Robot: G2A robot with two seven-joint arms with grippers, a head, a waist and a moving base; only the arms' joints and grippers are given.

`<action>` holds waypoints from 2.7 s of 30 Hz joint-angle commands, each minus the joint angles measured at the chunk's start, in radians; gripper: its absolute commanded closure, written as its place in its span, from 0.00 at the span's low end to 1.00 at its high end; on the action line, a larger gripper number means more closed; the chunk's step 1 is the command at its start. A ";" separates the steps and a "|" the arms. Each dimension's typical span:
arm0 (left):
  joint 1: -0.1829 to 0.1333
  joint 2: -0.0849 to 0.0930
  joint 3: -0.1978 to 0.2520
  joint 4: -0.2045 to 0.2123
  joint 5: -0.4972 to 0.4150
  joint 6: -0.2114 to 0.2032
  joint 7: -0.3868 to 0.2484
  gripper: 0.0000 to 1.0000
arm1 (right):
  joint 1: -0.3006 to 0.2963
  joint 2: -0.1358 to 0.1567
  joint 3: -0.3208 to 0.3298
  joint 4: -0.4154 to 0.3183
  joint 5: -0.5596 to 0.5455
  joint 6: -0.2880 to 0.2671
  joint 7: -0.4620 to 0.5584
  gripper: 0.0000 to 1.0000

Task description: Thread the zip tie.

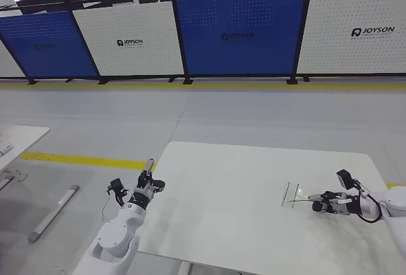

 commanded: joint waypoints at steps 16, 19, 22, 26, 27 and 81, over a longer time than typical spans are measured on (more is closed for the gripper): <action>0.000 0.000 0.000 0.000 0.000 0.000 0.000 0.00 | 0.017 -0.011 -0.016 0.019 -0.003 0.002 -0.008 0.82; 0.000 0.000 0.000 0.000 0.000 0.000 0.000 0.00 | 0.019 -0.012 -0.018 0.023 -0.004 0.001 -0.009 0.88; 0.000 0.000 0.000 0.000 0.000 0.000 0.000 0.00 | 0.021 -0.013 -0.019 0.028 -0.005 0.001 -0.011 1.00; 0.000 0.000 0.000 0.000 0.000 0.000 0.000 0.00 | 0.022 -0.011 -0.015 0.036 -0.004 -0.007 -0.010 1.00; 0.000 0.000 0.000 0.000 0.000 0.000 0.000 0.00 | 0.022 -0.010 -0.014 0.038 -0.004 -0.009 -0.009 1.00; 0.000 0.000 0.000 0.000 0.000 0.000 0.000 0.00 | -0.249 0.056 0.091 -0.542 0.337 -0.171 0.038 1.00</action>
